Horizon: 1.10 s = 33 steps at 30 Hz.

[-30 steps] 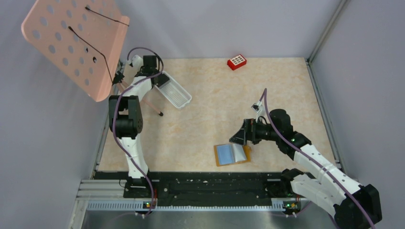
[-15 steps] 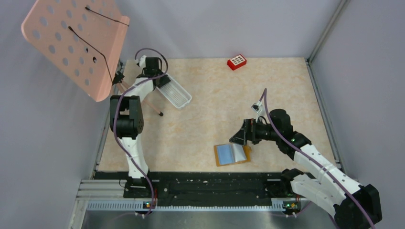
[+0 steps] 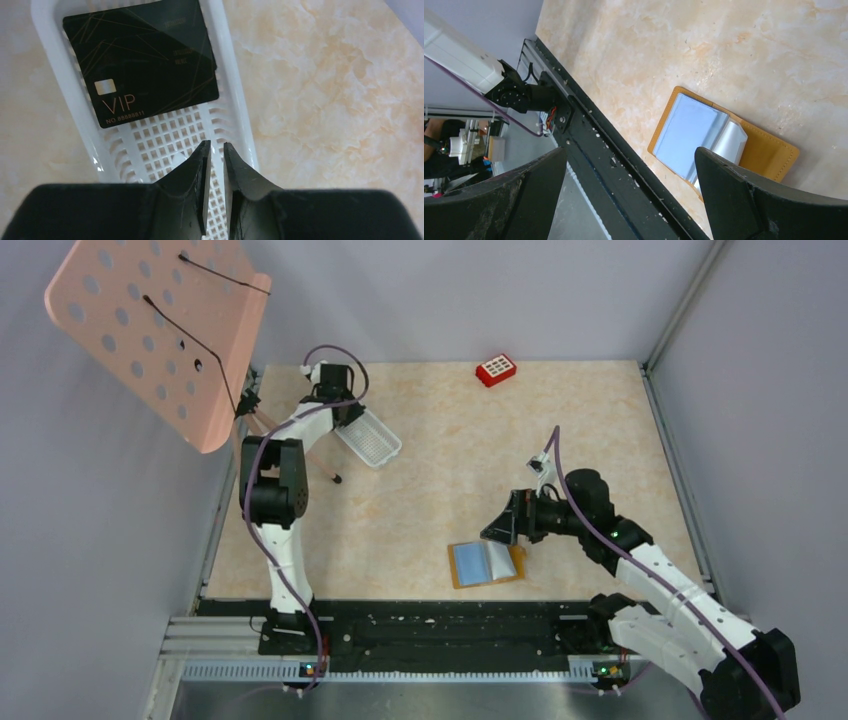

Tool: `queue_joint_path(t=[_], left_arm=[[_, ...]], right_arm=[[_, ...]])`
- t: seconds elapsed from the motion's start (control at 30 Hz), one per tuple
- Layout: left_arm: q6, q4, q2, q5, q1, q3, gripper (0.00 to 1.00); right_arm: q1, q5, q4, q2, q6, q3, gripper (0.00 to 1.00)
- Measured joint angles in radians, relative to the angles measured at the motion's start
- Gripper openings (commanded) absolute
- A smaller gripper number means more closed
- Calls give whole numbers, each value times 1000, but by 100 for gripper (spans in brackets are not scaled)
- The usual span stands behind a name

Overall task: Take the credit cards out of the card holder
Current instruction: Place the credit card in the storage box.

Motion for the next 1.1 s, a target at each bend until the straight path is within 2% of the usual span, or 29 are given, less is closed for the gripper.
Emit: queue_joint_path(t=[0.6, 1.1], left_arm=[[57, -81, 121, -66, 20, 120, 20], [90, -91, 140, -92, 35, 175, 20]], right_arm=[[-2, 1, -14, -4, -7, 18, 99], [-2, 5, -14, 9, -7, 18, 99]])
